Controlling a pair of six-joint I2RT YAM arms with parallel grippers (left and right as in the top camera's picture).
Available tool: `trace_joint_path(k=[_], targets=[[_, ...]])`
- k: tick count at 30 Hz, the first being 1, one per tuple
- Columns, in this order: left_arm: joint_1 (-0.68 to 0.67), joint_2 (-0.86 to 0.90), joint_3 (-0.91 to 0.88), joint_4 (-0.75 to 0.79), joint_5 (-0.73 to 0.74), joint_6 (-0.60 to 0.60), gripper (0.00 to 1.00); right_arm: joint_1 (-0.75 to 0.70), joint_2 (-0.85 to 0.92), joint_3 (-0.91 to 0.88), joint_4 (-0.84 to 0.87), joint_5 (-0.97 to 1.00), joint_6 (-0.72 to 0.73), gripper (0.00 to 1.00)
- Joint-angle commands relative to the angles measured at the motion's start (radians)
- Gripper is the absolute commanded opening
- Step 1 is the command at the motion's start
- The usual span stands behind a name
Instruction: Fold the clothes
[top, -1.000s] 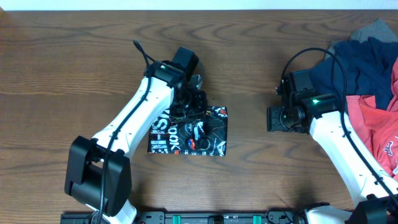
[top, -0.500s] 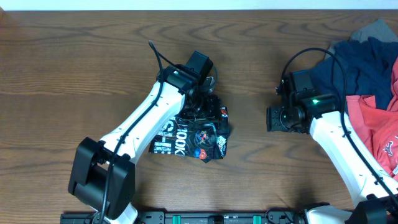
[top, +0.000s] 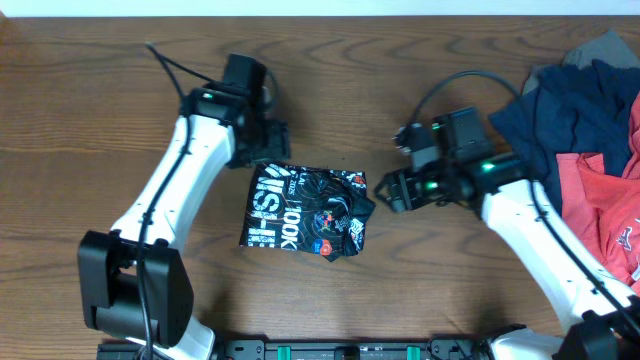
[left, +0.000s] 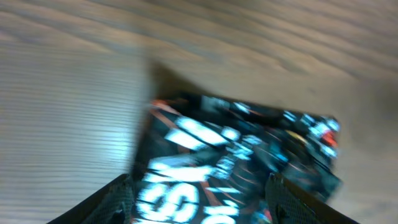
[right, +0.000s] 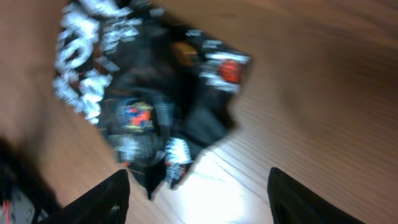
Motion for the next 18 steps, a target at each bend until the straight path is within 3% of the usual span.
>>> trace_joint_path(k=[1,9,12,15,17,18], targets=[[0.045,0.035,-0.010,-0.002,-0.079,0.021,0.69,0.105,0.063,0.003,0.034,0.024,-0.045,0.70],[0.071,0.129,-0.028,0.007,-0.079,0.021,0.70,0.256,0.254,0.003,0.214,0.237,-0.006,0.70],[0.071,0.171,-0.028,0.011,-0.079,0.021,0.70,0.271,0.297,0.003,0.278,0.280,0.033,0.65],[0.071,0.210,-0.028,0.013,-0.079,0.021,0.70,0.275,0.306,0.004,0.312,0.365,0.118,0.42],[0.071,0.231,-0.029,0.010,-0.079,0.021,0.71,0.275,0.303,0.004,0.327,0.436,0.179,0.22],[0.071,0.235,-0.029,0.010,-0.078,0.021,0.70,0.275,0.303,0.004,0.337,0.456,0.195,0.08]])
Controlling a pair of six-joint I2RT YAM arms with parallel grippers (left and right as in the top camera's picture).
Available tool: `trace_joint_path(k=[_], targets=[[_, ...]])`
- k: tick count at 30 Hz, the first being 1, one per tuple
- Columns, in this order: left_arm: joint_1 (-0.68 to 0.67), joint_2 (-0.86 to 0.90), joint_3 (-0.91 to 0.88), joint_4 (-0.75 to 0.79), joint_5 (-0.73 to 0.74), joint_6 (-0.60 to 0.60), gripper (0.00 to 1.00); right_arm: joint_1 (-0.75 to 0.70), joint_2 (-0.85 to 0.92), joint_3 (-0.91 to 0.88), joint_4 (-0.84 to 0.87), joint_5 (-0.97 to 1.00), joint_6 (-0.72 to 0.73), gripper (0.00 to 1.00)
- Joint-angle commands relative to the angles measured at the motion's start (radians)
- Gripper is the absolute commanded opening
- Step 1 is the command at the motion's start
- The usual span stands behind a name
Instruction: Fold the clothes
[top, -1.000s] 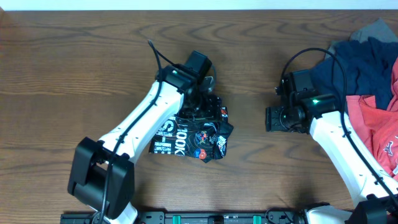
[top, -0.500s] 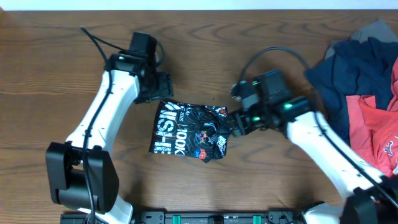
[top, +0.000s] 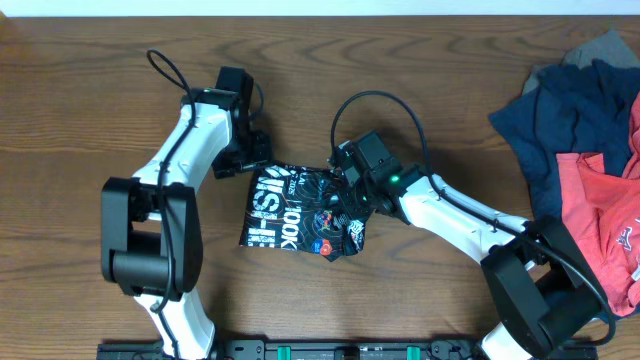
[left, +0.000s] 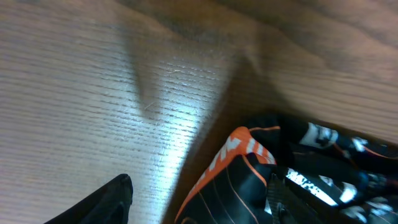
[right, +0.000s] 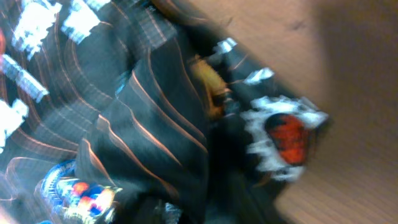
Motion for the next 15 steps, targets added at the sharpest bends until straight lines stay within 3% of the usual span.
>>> trace_joint_path(k=[1,9,10,13,15], targets=[[0.003,0.023,-0.011,-0.005,-0.019,0.015,0.71,0.007,-0.003,0.004,0.023,0.135,0.106,0.01],[0.003,0.023,-0.011,0.006,-0.019,0.015,0.71,-0.063,-0.003,0.004,0.119,0.281,0.285,0.04],[0.003,0.023,-0.011,0.006,-0.020,0.015,0.71,-0.075,-0.003,0.004,0.135,0.265,0.284,0.12],[0.003,0.023,-0.011,0.003,-0.020,0.015,0.71,-0.099,-0.003,0.004,0.127,0.248,0.283,0.20],[0.003,0.023,-0.011,0.002,-0.020,0.015,0.71,-0.105,-0.003,0.004,0.080,0.242,0.283,0.40]])
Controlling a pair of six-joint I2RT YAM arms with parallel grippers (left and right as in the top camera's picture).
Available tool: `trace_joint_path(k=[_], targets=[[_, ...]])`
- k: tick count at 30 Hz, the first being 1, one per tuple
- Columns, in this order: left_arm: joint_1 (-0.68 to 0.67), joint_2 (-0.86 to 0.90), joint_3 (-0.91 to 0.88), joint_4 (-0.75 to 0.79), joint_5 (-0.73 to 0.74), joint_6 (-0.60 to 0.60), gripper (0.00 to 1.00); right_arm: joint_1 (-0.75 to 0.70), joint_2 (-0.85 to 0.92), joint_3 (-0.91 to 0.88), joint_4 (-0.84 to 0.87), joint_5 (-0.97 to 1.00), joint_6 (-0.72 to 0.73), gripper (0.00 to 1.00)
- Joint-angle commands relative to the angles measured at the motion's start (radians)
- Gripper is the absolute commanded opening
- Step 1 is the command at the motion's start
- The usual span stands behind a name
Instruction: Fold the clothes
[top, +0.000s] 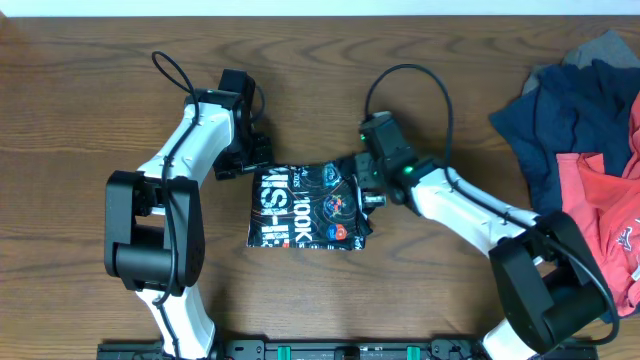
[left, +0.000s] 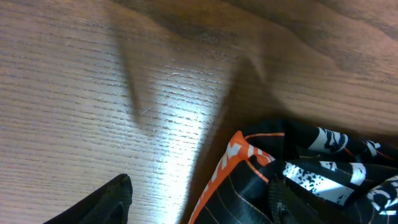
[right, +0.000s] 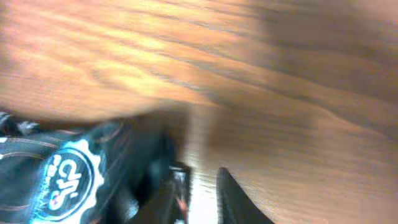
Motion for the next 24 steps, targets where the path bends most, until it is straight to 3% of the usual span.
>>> trace_joint_path(k=[1,5,9,13,18,21,24], targets=[[0.003,0.002,-0.011,-0.005,-0.020,0.006,0.71,-0.010,-0.003,0.004,-0.056,0.006,0.030,0.46],[0.008,0.002,-0.011,-0.004,-0.025,0.006,0.71,-0.009,-0.003,0.004,-0.167,-0.043,0.029,0.47],[0.009,0.002,-0.012,-0.005,-0.058,0.006,0.71,-0.009,-0.032,0.004,-0.212,-0.253,-0.016,0.43],[0.009,0.002,-0.021,-0.021,-0.067,0.011,0.70,-0.009,-0.083,0.004,-0.286,-0.279,0.012,0.41],[0.011,0.002,-0.075,-0.105,-0.169,0.010,0.49,-0.010,-0.115,0.004,-0.400,-0.278,0.023,0.42],[0.021,0.002,-0.133,-0.158,-0.187,0.000,0.49,-0.010,-0.115,0.004,-0.449,-0.275,0.003,0.42],[0.039,0.002,-0.180,-0.196,-0.187,-0.028,0.55,-0.010,-0.115,0.004,-0.478,-0.274,-0.025,0.43]])
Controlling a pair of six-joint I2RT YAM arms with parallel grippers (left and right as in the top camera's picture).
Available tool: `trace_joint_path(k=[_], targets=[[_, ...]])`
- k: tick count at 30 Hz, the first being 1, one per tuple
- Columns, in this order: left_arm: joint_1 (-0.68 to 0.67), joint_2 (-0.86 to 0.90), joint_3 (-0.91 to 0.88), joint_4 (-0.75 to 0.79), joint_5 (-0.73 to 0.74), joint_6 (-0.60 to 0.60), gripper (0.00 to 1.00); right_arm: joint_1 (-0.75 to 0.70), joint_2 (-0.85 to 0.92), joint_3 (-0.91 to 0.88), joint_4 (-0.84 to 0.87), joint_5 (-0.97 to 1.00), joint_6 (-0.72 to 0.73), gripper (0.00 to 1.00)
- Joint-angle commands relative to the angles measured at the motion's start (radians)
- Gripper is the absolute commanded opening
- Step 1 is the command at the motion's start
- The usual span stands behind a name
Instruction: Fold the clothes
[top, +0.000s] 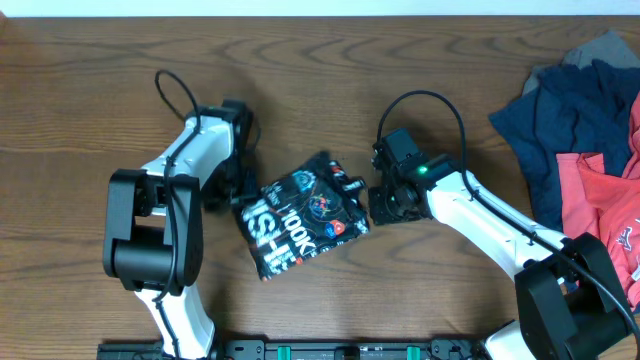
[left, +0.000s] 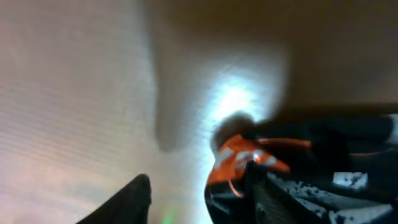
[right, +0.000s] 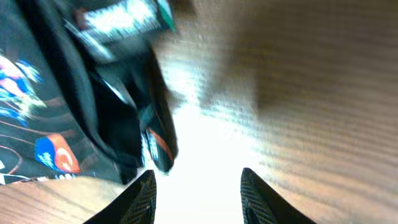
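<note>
A folded black garment (top: 300, 215) with white lettering and coloured logos lies askew on the table (top: 320, 60), near its middle. My left gripper (top: 235, 188) sits low at the garment's left edge. In the left wrist view this gripper (left: 196, 205) is open, and the garment's orange-trimmed corner (left: 239, 158) lies between the fingers. My right gripper (top: 385, 205) is at the garment's right edge. It (right: 196, 199) is open over bare wood, with the garment's edge (right: 152, 146) just off its left finger.
A heap of unfolded clothes (top: 590, 130), navy, red and grey, fills the table's right end. Cables loop above both arms. Bare wood surrounds the folded garment.
The garment lay square and now lies turned at an angle, slightly lower on the table. My left gripper has moved down along its left side. My right gripper has shifted to its right edge and opened.
At first the garment lay folded with a rumpled right side, both grippers beside it. Then my right gripper was over its upper right part, my left at the upper left corner. Later the bundle looked squarer; now it is turned askew between both open grippers.
</note>
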Motion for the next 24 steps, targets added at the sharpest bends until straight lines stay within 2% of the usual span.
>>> trace_joint_path(k=[1,6,9,12,13,16,17,19,24], targets=[[0.028,0.002,-0.043,-0.045,-0.046,-0.025,0.57,-0.002,-0.010,0.005,-0.017,-0.008,-0.034,0.43],[0.045,-0.046,-0.021,-0.084,-0.045,-0.033,0.61,-0.002,-0.010,0.005,-0.021,0.015,-0.034,0.44],[0.045,-0.106,0.011,-0.060,-0.045,-0.033,0.67,-0.003,-0.010,0.005,-0.021,0.015,-0.034,0.45],[0.045,-0.172,0.023,0.053,-0.011,-0.010,0.90,-0.004,-0.010,0.005,-0.021,0.015,-0.034,0.46],[0.045,-0.186,0.023,0.097,0.035,0.041,0.93,-0.004,-0.010,0.005,-0.021,0.015,-0.034,0.46],[0.045,-0.193,0.023,0.228,0.288,0.302,1.00,-0.004,-0.010,0.005,-0.022,0.014,-0.033,0.46],[0.045,-0.185,0.023,0.259,0.354,0.359,0.98,-0.004,-0.010,0.005,-0.022,0.014,-0.033,0.47],[0.045,-0.163,0.023,0.314,0.445,0.430,0.98,-0.003,-0.010,0.005,-0.026,0.014,-0.030,0.47],[0.045,-0.083,0.023,0.372,0.591,0.522,0.98,-0.003,-0.010,0.005,-0.050,0.014,-0.030,0.47]])
